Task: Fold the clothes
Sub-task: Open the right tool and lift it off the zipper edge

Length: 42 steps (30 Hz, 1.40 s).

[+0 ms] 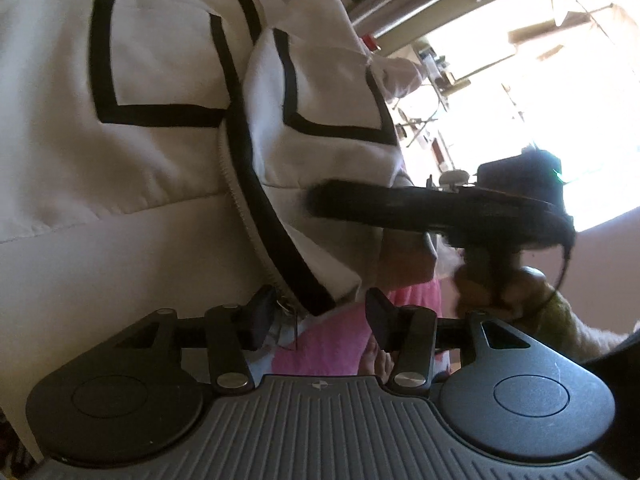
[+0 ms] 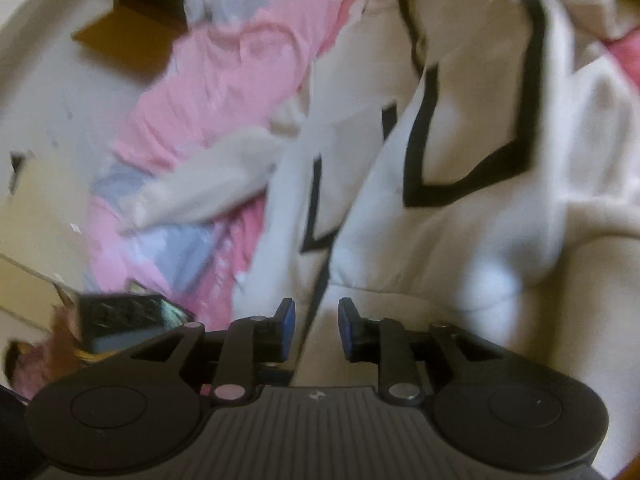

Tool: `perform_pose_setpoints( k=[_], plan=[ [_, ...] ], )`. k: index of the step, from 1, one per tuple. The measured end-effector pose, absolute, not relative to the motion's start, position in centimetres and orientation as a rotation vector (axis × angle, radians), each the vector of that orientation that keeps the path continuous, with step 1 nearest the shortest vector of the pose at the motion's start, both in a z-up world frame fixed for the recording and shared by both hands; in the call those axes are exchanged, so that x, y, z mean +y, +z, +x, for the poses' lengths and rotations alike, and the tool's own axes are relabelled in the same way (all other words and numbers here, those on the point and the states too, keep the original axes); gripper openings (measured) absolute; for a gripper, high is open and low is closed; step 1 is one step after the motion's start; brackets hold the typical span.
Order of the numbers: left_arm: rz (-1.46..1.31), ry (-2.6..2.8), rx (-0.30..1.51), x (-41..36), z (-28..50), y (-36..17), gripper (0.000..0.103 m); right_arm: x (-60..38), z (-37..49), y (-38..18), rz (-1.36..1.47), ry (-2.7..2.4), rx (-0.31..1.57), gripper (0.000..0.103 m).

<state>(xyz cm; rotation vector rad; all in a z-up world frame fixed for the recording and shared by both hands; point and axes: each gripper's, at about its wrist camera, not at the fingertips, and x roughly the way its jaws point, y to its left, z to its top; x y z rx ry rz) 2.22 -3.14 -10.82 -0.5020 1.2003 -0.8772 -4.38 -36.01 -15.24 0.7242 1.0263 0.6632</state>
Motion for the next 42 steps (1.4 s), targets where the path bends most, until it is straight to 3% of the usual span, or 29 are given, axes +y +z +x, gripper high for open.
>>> perform_pose_setpoints(
  k=[6,10,17,21,30,34,35,37,38,42],
  plan=[
    [-0.577,-0.847,1.203,-2.1,2.6,-11.3,0.049,-45.5,-9.5,-10.6,0.767,0.418,0.813,0.027],
    [-0.669,-0.807,1.219,-1.1,2.9,-11.9,0.047,-50.3,-12.3,-10.9,0.831,0.243,0.784,0.027],
    [-0.659,-0.719,1.255,-1.4,3.2,-12.7,0.014,-51.5,-11.5,-12.6,0.918,0.148,0.779,0.028],
    [-0.58,-0.717,1.22,-1.6,2.5,-11.9,0.01,-51.1,-8.3,-13.2,0.921,0.108,0.787,0.029],
    [-0.573,-0.712,1.21,-1.0,1.9,-12.4,0.008,-53.3,2.0,-17.1,1.058,0.015,0.821,0.057],
    [-0.573,-0.71,1.198,-0.7,1.6,-12.5,0.008,-52.7,6.3,-19.3,1.102,0.023,0.86,0.059],
    [-0.572,-0.711,1.195,-0.7,1.5,-12.4,0.008,-52.4,6.9,-19.3,1.085,0.031,0.853,0.059],
    [-0.576,-0.71,1.194,-0.5,1.4,-12.5,0.008,-52.6,7.7,-17.7,1.014,0.032,0.79,0.041],
    [-0.579,-0.71,1.193,-0.4,1.3,-12.5,0.008,-52.7,8.1,-17.0,0.979,0.032,0.759,0.016],
    [-0.582,-0.706,1.191,-0.1,1.1,-12.5,0.008,-53.1,9.7,-13.8,0.838,0.034,0.635,0.01]
  ],
)
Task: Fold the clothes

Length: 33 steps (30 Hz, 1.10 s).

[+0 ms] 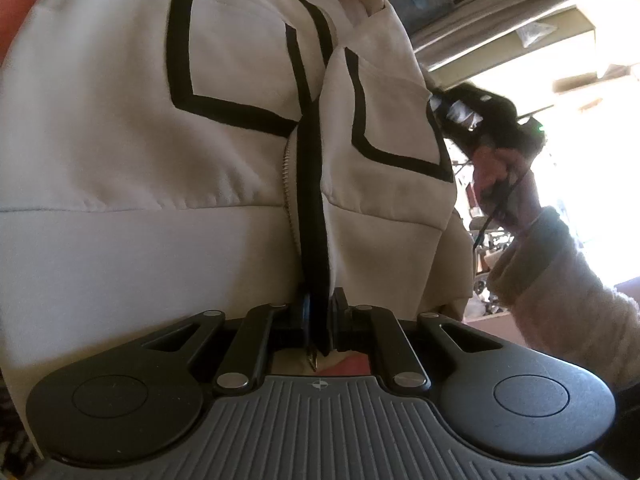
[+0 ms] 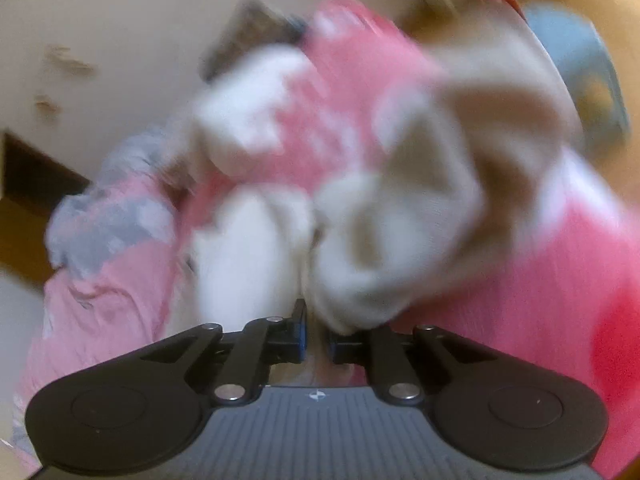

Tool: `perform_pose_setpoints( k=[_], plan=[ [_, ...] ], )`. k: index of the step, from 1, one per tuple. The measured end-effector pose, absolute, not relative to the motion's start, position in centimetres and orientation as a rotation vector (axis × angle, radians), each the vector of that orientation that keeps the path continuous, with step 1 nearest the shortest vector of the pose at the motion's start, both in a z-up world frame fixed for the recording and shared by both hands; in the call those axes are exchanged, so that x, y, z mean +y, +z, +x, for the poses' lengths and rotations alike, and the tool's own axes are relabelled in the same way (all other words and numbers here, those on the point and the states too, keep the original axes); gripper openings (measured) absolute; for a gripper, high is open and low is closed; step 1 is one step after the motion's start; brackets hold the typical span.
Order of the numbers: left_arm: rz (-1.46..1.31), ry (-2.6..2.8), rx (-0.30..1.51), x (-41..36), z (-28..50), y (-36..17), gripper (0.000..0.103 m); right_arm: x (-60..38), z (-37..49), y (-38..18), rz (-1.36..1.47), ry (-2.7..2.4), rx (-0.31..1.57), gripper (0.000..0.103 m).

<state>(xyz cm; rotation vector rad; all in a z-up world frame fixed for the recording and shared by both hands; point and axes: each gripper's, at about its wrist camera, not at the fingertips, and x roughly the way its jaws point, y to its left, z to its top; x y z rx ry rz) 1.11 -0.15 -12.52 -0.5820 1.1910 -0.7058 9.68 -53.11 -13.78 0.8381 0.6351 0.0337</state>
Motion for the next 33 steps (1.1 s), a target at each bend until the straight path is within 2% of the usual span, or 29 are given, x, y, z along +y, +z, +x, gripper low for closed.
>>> perform_pose_setpoints(
  k=[5,10,13,15,17,20,23,26,30,33],
  plan=[
    [-0.601,-0.703,1.19,0.0,1.2,-12.5,0.008,-55.8,12.5,-9.2,0.727,-0.009,0.496,0.009],
    [-0.583,-0.697,1.179,-0.1,1.1,-12.2,0.008,-55.2,15.8,-9.8,0.603,0.004,0.585,0.01],
    [-0.582,-0.692,1.184,-0.1,0.9,-12.1,0.008,-54.9,16.7,-12.3,0.648,-0.033,0.688,0.018],
    [-0.576,-0.689,1.184,-0.1,1.0,-11.8,0.008,-55.8,15.7,-13.3,0.708,-0.048,0.718,0.033],
    [-0.574,-0.688,1.184,-0.2,1.0,-11.7,0.007,-56.7,14.2,-14.0,0.765,-0.06,0.73,0.038],
    [-0.579,-0.684,1.184,-0.3,1.1,-11.7,0.008,-57.3,10.8,-12.5,0.754,-0.02,0.715,0.039],
    [-0.589,-0.678,1.184,-0.3,1.1,-11.8,0.008,-56.0,6.4,-9.3,0.619,0.106,0.716,0.039],
    [-0.606,-0.672,1.181,-0.3,1.3,-11.9,0.007,-51.2,0.8,-6.2,0.326,0.276,0.761,0.039],
    [-0.641,-0.66,1.181,-0.3,1.4,-11.8,0.007,-44.3,-6.1,-5.8,0.015,0.42,0.831,0.038],
    [-0.653,-0.647,1.182,-0.3,1.4,-11.7,0.007,-39.7,-10.0,-7.7,-0.206,0.433,0.838,0.038]
  ],
)
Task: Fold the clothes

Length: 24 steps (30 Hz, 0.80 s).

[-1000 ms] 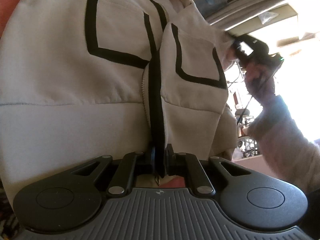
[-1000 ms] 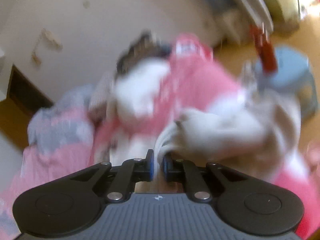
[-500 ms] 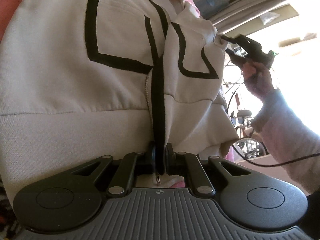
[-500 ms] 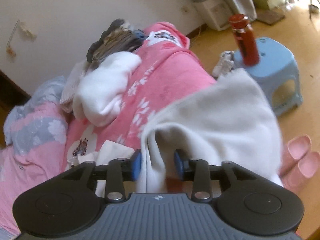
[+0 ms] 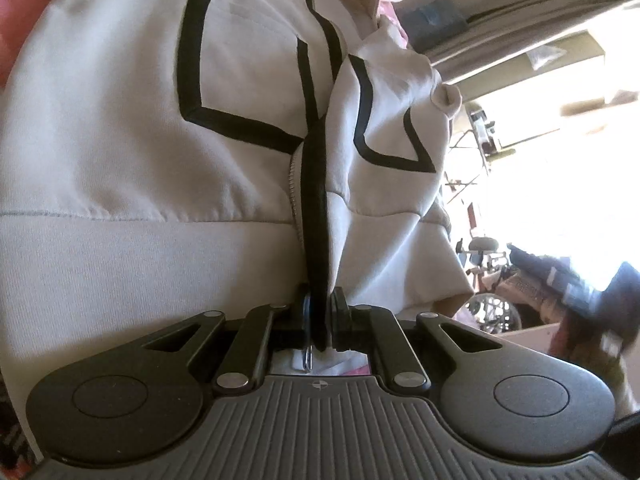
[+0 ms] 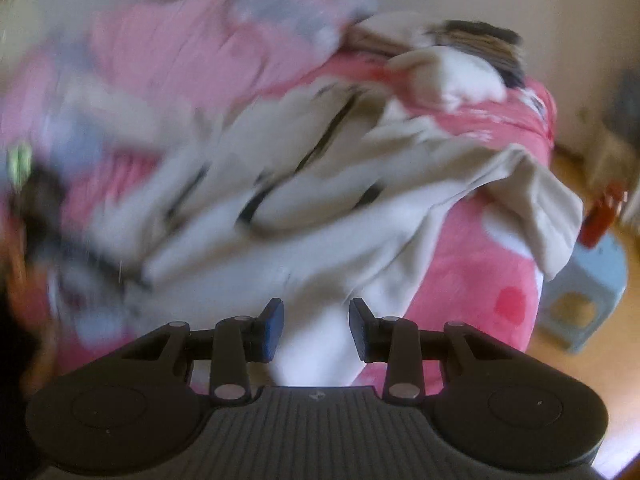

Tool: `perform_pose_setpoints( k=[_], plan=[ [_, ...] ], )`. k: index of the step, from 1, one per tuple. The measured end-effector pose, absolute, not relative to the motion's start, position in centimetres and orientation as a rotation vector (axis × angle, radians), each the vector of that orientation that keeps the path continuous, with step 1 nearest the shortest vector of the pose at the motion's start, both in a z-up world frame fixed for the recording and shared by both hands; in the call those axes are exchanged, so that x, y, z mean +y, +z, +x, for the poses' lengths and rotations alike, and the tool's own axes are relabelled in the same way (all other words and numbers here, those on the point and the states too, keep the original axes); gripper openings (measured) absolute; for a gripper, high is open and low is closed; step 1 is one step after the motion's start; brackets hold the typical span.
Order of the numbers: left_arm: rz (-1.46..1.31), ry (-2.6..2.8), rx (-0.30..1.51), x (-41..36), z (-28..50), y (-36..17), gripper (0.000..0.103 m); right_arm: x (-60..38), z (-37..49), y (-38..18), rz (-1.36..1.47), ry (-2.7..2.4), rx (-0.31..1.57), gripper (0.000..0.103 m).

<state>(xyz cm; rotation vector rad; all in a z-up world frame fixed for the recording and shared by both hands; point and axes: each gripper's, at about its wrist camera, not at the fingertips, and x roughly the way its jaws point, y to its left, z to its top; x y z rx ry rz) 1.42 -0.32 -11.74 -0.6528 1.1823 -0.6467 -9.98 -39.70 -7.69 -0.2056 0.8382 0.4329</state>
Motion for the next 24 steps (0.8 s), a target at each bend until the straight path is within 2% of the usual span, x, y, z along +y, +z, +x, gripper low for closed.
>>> perform_pose_setpoints(
  k=[7,9,10,11,12,17,22,24],
  plan=[
    [-0.692,-0.621,1.184,-0.3,1.5,-12.0,0.007,-33.0,-13.8,-14.3,-0.794,0.357,0.736,0.037],
    [-0.702,-0.621,1.183,-0.3,1.5,-12.0,0.007,-32.0,-13.9,-16.0,-0.931,0.284,0.68,0.028],
    [-0.703,-0.623,1.183,-0.4,1.5,-12.0,0.007,-32.0,-13.7,-16.1,-0.947,0.239,0.648,0.023],
    [-0.705,-0.63,1.182,-0.5,1.5,-12.0,0.007,-32.2,-13.5,-15.7,-0.917,0.2,0.633,0.007],
    [-0.704,-0.642,1.18,-0.6,1.5,-11.9,0.007,-32.4,-13.4,-15.3,-0.887,0.162,0.618,0.001],
    [-0.671,-0.689,1.178,-1.6,1.3,-11.5,0.007,-34.9,-15.8,-11.9,-0.701,-0.008,0.602,0.0],
    [-0.618,-0.722,1.185,-2.8,1.3,-11.4,0.007,-36.3,-17.1,-15.9,-0.657,-0.032,0.8,0.0],
    [-0.597,-0.735,1.187,-3.3,1.2,-11.3,0.007,-36.2,-17.2,-16.5,-0.673,-0.028,0.814,0.002]
  ],
)
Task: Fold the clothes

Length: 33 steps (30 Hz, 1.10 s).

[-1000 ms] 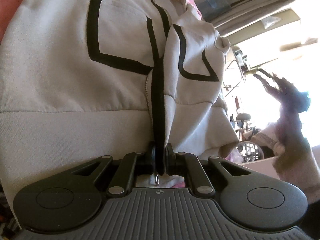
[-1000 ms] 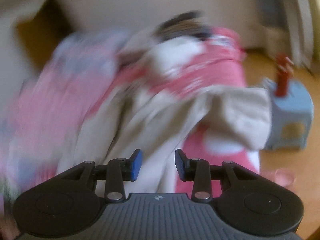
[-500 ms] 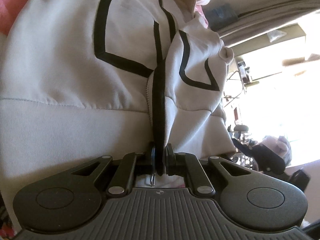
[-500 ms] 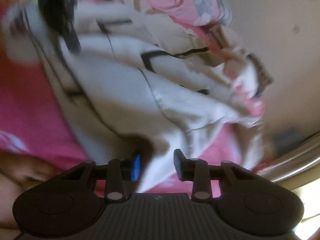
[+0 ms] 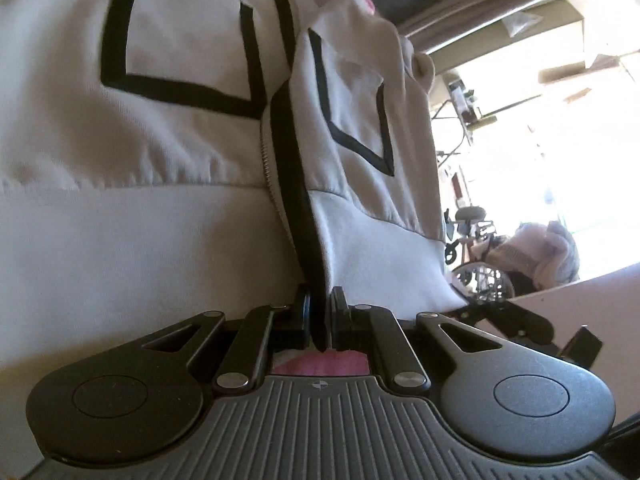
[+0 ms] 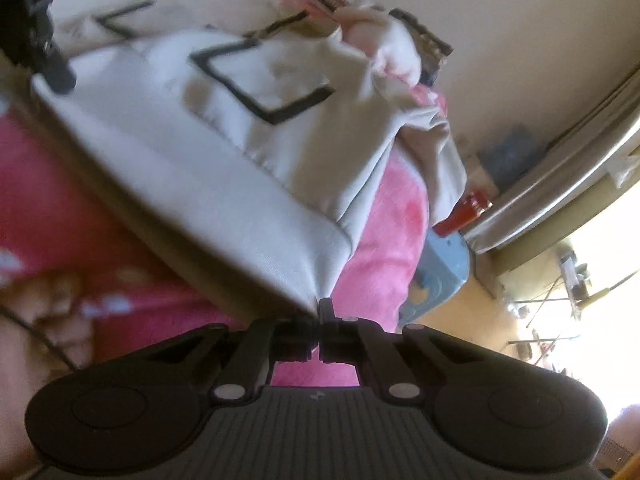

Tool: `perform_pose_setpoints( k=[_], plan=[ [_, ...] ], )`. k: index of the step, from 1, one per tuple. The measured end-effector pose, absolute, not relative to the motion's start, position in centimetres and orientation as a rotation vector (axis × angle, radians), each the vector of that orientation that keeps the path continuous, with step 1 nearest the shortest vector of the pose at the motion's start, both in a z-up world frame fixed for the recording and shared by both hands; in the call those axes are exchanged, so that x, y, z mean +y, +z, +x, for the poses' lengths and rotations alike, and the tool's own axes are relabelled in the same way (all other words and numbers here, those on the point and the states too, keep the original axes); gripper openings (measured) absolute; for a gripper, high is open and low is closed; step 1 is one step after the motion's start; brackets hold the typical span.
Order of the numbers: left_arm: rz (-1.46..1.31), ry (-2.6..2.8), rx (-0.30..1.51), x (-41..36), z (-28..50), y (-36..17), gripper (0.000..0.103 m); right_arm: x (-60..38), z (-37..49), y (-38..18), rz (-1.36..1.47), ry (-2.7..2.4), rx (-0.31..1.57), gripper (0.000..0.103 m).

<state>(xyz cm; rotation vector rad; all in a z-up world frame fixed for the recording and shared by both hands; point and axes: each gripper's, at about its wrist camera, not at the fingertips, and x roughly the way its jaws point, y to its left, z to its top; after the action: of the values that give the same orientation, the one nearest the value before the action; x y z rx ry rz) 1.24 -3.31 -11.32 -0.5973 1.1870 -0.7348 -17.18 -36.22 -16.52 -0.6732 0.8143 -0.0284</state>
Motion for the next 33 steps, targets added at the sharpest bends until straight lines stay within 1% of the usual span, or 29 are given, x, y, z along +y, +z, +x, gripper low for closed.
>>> perform_pose_setpoints(
  k=[1,2,3,4,5,9,11,14,16,19,23,25,26,27,31,33],
  plan=[
    [-0.587,-0.741,1.188,-3.5,1.2,-11.3,0.007,-36.2,-17.2,-16.7,-0.679,-0.025,0.82,0.004],
    [-0.576,-0.748,1.189,-3.8,1.2,-11.3,0.007,-36.5,-17.2,-16.1,-0.672,-0.016,0.818,0.012],
    [-0.57,-0.745,1.185,-3.8,1.3,-11.2,0.007,-36.7,-17.3,-15.6,-0.665,-0.007,0.816,0.028],
    [-0.571,-0.744,1.183,-3.8,1.3,-11.2,0.007,-36.9,-17.4,-15.1,-0.656,0.003,0.815,0.038],
    [-0.573,-0.743,1.183,-3.8,1.3,-11.2,0.007,-37.5,-17.8,-14.5,-0.64,0.014,0.818,0.046],
    [-0.582,-0.739,1.181,-3.8,1.4,-11.4,0.007,-40.2,-20.0,-12.0,-0.507,0.068,0.83,0.046],
    [-0.581,-0.737,1.18,-4.0,1.2,-11.3,0.007,-41.3,-21.1,-10.6,-0.383,0.089,0.817,0.045],
    [-0.579,-0.735,1.179,-4.0,1.2,-11.3,0.007,-43.1,-19.6,-8.3,-0.158,0.088,0.761,0.045],
    [-0.576,-0.734,1.178,-4.0,1.2,-11.2,0.007,-43.7,-17.5,-7.9,-0.027,0.083,0.743,0.045],
    [-0.571,-0.732,1.176,-4.0,1.1,-11.2,0.007,-44.1,-13.4,-8.8,0.057,0.07,0.754,0.045],
    [-0.565,-0.729,1.174,-3.9,1.0,-11.1,0.008,-44.0,-9.6,-11.7,0.084,0.069,0.844,0.044],
    [-0.567,-0.739,1.176,-4.1,1.0,-11.2,0.008,-44.2,-8.9,-13.0,0.111,0.078,0.879,0.03],
    [-0.568,-0.744,1.176,-4.2,1.1,-11.2,0.008,-44.4,-9.1,-13.1,0.129,0.079,0.874,0.013],
    [-0.568,-0.75,1.177,-4.4,1.1,-11.2,0.008,-44.8,-9.4,-12.7,0.166,0.084,0.843,0.009],
    [-0.572,-0.773,1.18,-4.8,1.2,-11.4,0.008,-48.4,-10.6,-11.7,0.436,0.105,0.726,0.008],
    [-0.574,-0.784,1.181,-5.1,1.3,-11.5,0.008,-50.2,-10.6,-13.4,0.536,0.076,0.76,0.008]
  ],
)
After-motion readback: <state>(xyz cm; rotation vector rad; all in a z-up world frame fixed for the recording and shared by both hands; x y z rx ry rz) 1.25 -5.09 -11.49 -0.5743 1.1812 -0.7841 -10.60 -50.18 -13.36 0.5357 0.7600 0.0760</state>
